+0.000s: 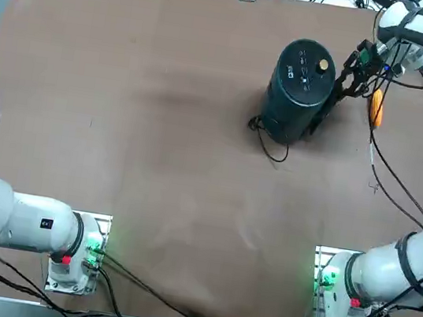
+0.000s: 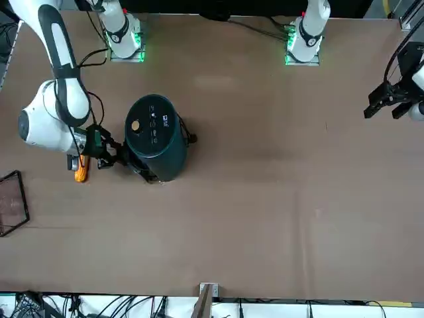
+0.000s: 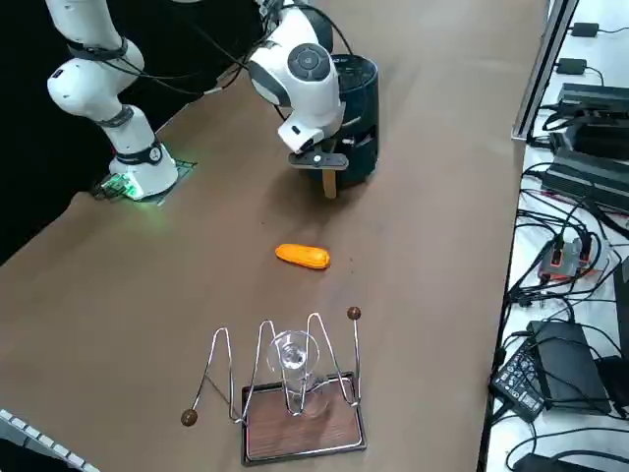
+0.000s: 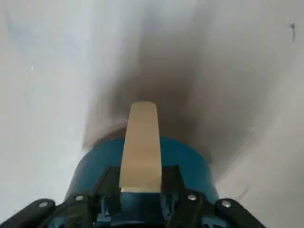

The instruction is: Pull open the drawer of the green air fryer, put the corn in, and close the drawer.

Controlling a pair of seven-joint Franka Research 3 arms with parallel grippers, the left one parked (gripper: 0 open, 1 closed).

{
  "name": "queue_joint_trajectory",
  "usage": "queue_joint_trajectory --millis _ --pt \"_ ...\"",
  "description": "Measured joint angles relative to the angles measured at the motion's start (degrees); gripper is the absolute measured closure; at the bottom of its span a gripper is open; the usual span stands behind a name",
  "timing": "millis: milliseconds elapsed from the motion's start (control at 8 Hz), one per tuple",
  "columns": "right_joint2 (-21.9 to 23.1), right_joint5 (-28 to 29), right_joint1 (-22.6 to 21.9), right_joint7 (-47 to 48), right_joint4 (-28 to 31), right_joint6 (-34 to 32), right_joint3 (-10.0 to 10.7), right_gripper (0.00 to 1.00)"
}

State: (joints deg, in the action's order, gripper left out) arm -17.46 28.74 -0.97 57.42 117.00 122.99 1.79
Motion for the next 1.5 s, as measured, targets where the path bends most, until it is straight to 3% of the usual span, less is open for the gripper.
queue_joint_trajectory --millis 875,1125,1375,1500 --pt "-0.04 -0.03 2.72 -4.02 -0.46 0.03 0.14 0.52" --pt "-0.04 -0.03 2.73 -4.95 -0.51 0.01 0.14 0.39" --pt "-0.03 -0.03 2.73 -5.49 -1.24 0.01 0.15 0.06" --pt "-0.01 -0.76 2.75 -5.85 -2.47 -0.38 0.15 0.0"
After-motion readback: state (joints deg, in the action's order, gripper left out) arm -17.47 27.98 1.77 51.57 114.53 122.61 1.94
